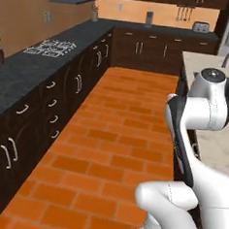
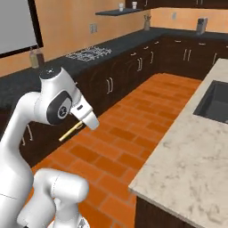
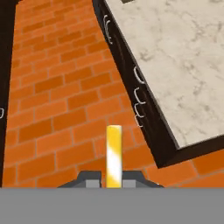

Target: Take a straw from the drawer in front and place it inside the glass cup on the dining counter.

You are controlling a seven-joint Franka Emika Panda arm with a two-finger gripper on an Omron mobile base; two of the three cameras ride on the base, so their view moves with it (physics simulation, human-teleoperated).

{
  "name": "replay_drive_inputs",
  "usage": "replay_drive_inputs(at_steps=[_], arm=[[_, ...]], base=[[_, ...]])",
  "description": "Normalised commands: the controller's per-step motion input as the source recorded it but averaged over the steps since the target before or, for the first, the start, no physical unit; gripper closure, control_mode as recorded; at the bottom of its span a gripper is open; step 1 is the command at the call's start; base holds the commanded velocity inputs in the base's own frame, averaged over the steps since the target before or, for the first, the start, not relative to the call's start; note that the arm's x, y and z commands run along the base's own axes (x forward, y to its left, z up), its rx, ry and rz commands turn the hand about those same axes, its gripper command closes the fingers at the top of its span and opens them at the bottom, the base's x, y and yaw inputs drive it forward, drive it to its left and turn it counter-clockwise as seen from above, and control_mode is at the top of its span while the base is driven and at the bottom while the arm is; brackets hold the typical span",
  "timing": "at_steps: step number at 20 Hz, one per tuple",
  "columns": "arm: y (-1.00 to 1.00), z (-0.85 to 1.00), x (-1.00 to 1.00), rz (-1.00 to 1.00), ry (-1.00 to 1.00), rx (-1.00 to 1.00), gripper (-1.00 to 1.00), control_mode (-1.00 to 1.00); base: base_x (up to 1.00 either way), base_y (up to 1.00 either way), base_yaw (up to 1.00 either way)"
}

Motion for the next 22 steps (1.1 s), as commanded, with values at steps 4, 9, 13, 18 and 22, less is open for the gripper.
replay_drive_inputs(at_steps=[4, 9, 13, 18, 22], arm=[[0.00, 0.00, 0.00, 0.00, 0.00, 0.00, 1.00, 1.00], [0.00, 0.00, 0.00, 0.00, 0.00, 0.00, 1.00, 1.00], [0.00, 0.00, 0.00, 0.00, 0.00, 0.00, 1.00, 1.00], [0.00, 0.00, 0.00, 0.00, 0.00, 0.00, 1.00, 1.00], [0.00, 0.00, 0.00, 0.00, 0.00, 0.00, 1.00, 1.00]], base=[[-0.22, -0.96, -0.43], [-0.30, -1.00, -0.18], [-0.29, -1.00, -0.04], [-0.31, -1.00, -0.03], [-0.29, -1.00, -0.05]])
